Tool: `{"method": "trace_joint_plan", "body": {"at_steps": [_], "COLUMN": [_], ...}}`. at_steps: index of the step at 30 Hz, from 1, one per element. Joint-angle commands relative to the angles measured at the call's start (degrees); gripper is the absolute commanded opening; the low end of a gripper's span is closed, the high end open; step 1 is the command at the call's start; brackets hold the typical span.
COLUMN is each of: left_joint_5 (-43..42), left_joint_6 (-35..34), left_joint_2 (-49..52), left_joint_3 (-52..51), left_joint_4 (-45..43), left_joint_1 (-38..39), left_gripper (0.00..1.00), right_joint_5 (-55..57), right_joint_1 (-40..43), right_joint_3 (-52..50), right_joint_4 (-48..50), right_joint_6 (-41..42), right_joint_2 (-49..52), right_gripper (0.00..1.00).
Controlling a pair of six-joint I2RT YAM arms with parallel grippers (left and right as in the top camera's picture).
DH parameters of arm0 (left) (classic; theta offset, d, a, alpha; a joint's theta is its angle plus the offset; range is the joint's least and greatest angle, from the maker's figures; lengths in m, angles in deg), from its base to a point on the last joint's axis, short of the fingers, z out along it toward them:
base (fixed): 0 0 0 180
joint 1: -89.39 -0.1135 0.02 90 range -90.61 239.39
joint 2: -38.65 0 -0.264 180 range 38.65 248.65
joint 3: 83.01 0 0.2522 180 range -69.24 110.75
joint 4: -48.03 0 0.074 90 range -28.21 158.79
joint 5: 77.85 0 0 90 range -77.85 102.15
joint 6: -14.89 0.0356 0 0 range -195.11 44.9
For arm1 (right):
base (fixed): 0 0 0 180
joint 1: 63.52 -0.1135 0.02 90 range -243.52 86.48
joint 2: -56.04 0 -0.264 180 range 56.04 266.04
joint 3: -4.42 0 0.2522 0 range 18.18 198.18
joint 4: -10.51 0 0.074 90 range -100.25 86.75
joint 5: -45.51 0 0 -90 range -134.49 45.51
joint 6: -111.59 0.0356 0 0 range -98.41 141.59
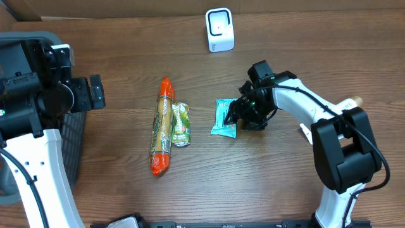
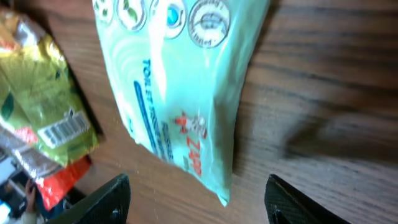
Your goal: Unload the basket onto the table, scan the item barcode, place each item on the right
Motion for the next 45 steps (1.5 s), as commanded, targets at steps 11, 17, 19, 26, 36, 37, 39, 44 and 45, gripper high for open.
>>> {"method": "trace_joint_plan", "body": {"at_steps": [11, 17, 19, 26, 36, 37, 39, 44, 45], "left_joint_5": [0.3, 0.3, 0.3, 0.3, 0.3, 0.3, 0.3, 0.3, 0.3], "left_joint_6": [0.9, 0.9, 0.9, 0.9, 0.9, 0.9, 0.9, 0.9, 0.9], "left_joint_2": [0.0, 0.0, 0.0, 0.0, 0.0, 0.0, 0.0, 0.0, 0.0], "left_joint_3": [0.4, 0.4, 0.4, 0.4, 0.4, 0.4, 0.4, 0.4, 0.4], "left_joint_4": [-0.1, -0.1, -0.1, -0.1, -0.1, -0.1, -0.1, -0.1, -0.1], "left_joint_1": [0.1, 0.1, 0.1, 0.1, 0.1, 0.1, 0.1, 0.1, 0.1], "left_gripper": [1.00, 1.00, 1.00, 0.99, 1.00, 0.99, 1.00, 1.00, 1.00], "right_joint_5": [1.2, 3.4, 3.4, 3.2, 36.2, 38.7, 44.7, 57.4, 60.0], "right_joint_1": [-2.3, -3.4, -3.4, -2.6, -4.1, -4.7, -6.6, -12.5, -13.6], "right_joint_3": [4.4, 5.9, 6.0, 6.7, 8.3, 8.3, 8.3, 8.2, 8.2], "right_joint_4": [-0.3, -1.5, -1.6, -3.0, -12.4, -13.6, -16.9, -25.2, -27.4], "right_joint_6": [0.7, -0.2, -0.1, -1.3, 0.2, 0.6, 1.3, 5.9, 7.4], "right_joint_2": [5.5, 5.6, 5.6, 4.4, -11.5, -12.5, -13.5, -10.7, -9.4], "right_gripper": [0.57, 0.15, 0.04, 0.04, 0.04, 0.04, 0.04, 0.04, 0.04]}}
